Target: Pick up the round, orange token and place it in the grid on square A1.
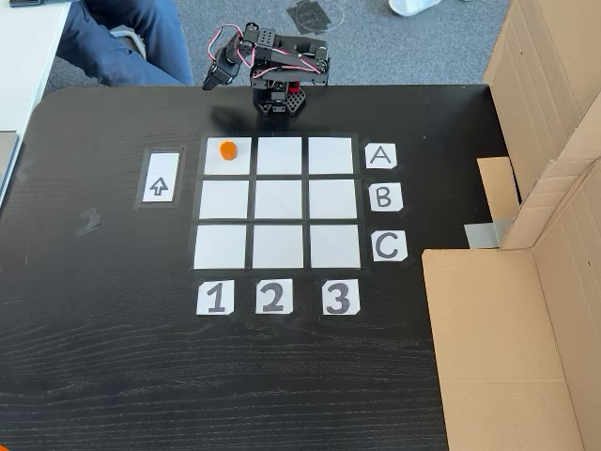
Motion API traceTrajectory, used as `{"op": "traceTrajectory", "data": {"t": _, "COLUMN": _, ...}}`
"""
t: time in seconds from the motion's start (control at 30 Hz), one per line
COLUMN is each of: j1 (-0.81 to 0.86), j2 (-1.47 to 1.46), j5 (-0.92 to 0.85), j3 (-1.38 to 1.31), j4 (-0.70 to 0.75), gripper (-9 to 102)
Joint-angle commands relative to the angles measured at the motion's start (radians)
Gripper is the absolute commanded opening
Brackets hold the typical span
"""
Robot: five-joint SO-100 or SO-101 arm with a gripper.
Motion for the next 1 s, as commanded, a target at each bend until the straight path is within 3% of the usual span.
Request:
{"op": "traceTrajectory", "data": {"t": 0.0, "j1": -0.008, "j2": 0.034, "j5": -0.003, "j3": 0.003, "j4": -0.014, "gripper": 4}}
{"op": "traceTrajectory", "data": {"t": 0.97, "j1": -0.009, "j2": 0.052, "j5": 0.003, "j3": 0.021, "j4": -0.020, "gripper": 3}}
